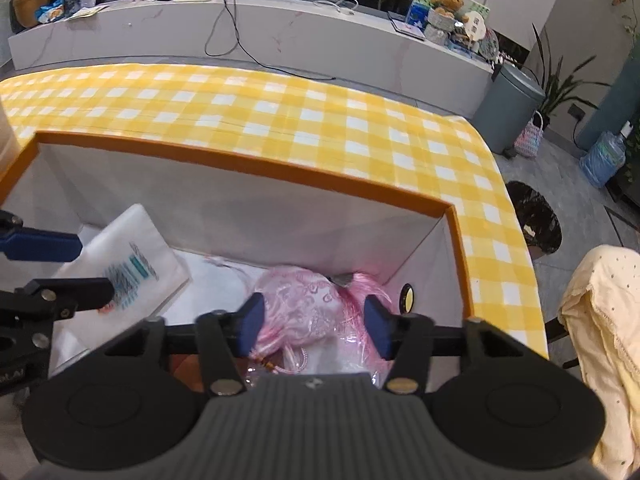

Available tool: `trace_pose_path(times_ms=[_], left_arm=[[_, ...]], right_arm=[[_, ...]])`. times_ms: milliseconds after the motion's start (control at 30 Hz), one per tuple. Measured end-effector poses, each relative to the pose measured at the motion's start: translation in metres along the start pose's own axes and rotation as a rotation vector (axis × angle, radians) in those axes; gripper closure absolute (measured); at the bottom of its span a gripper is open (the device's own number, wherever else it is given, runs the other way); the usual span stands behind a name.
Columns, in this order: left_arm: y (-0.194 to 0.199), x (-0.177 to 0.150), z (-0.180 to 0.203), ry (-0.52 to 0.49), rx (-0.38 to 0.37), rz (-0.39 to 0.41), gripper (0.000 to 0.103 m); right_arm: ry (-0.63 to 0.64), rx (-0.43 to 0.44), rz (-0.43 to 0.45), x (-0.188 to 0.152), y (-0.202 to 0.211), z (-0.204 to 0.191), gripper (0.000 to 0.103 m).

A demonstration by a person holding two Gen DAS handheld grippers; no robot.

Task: Organize soft objects
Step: 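Open both tools to drop the bag and pouch into the box, then move both tools back toward the teal backpack and plush toy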

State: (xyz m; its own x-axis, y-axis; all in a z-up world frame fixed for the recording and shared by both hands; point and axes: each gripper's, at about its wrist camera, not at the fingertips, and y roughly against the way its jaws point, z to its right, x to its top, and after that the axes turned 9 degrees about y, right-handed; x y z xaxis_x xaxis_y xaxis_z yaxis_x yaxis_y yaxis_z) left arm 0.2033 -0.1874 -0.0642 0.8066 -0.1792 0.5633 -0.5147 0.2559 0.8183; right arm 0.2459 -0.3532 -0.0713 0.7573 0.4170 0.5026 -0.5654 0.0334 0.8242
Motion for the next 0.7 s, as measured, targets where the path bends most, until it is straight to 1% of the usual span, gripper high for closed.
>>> trace_pose_path(times_ms=[133, 267, 300, 367, 600, 700], left_arm=[[0.012, -0.004, -0.002, 0.015, -0.017, 0.026, 0.056], [0.028, -0.008, -0.003, 0.018, -0.030, 0.060, 0.050], [0.033, -0.010, -0.003, 0.018, -0.030, 0.075, 0.049], [0.045, -0.015, -0.003, 0.010, -0.029, 0.111, 0.049], [0.088, -0.036, 0.000, -0.026, -0.082, 0.245, 0.047], [0.105, -0.046, -0.002, -0.026, -0.103, 0.288, 0.047]], right_arm=[[-0.007, 0.004, 0.027, -0.002, 0.018, 0.002, 0.047], [-0.032, 0.000, 0.070, -0.006, 0.041, 0.006, 0.047], [-0.041, 0.000, 0.085, -0.008, 0.048, 0.007, 0.047], [-0.059, -0.006, 0.110, -0.012, 0.061, 0.007, 0.040], [-0.139, -0.021, 0.261, -0.029, 0.110, -0.009, 0.040], [-0.157, -0.018, 0.299, -0.036, 0.124, -0.024, 0.040]])
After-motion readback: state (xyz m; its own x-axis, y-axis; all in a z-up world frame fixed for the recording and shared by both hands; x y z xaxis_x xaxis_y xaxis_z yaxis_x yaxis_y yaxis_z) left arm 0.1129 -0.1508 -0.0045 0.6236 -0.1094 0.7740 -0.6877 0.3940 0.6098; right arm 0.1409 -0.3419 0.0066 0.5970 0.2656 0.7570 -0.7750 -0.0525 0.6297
